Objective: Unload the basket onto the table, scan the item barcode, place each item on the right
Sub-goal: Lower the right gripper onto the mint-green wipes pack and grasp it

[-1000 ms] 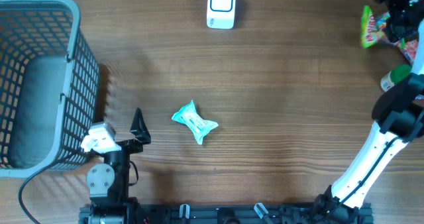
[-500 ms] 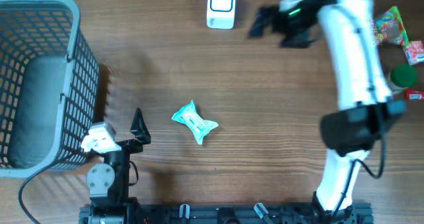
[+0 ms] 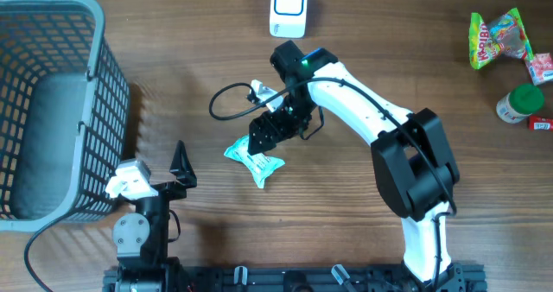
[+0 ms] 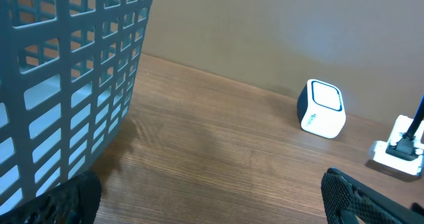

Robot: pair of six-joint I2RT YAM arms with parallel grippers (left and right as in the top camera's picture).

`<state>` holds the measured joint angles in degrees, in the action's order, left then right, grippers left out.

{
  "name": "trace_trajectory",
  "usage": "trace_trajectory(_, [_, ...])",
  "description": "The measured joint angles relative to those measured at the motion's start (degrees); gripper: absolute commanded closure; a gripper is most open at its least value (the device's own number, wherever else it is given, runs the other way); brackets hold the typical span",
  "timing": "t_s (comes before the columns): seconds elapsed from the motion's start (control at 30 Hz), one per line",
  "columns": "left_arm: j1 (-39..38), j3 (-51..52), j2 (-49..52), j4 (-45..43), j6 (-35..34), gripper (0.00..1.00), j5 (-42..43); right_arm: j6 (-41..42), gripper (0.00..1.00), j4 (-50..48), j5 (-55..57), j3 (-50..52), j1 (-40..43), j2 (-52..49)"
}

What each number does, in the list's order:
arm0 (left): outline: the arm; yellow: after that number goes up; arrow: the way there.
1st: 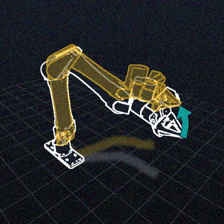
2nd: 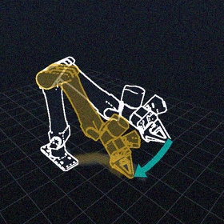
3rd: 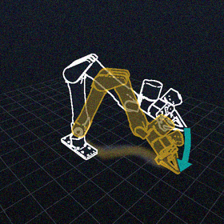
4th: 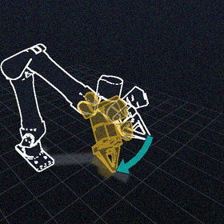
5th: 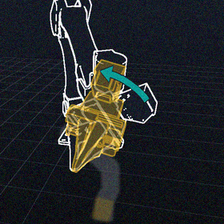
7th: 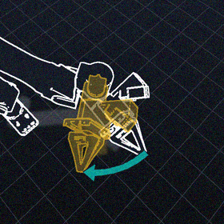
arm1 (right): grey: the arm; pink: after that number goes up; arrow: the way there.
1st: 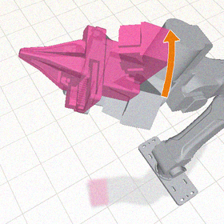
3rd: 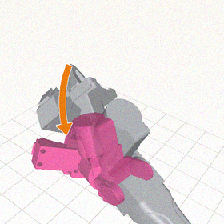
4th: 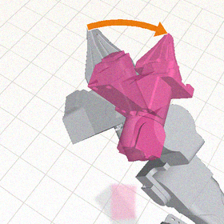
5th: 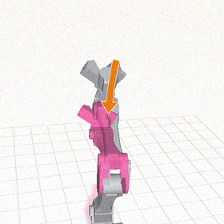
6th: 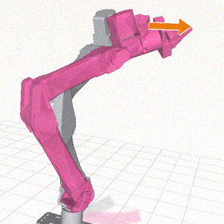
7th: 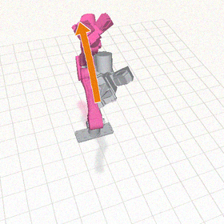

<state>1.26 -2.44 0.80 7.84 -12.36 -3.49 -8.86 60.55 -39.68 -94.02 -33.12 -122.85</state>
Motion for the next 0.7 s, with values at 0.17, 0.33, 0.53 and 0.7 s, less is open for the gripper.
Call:
trace_trajectory(0.17, [0.00, 0.00, 0.00, 0.00, 0.00, 0.00, -0.02, -0.22, 0.11, -4.31, -0.66, 2.51, -0.39, 0.00])
trace_trajectory(0.33, [0.00, 0.00, 0.00, 0.00, 0.00, 0.00, 0.00, 0.98, 0.15, -8.22, -0.83, 2.78, -1.92, -0.11])
trace_trajectory(0.53, [0.00, 0.00, 0.00, 0.00, 0.00, 0.00, -0.02, 5.84, 0.34, -9.88, 0.33, 2.75, -3.63, -5.33])
trace_trajectory(0.7, [0.00, 0.00, 0.00, 0.00, 0.00, 0.00, 0.00, 6.47, 0.66, -7.41, 1.40, 2.75, -3.58, -5.49])
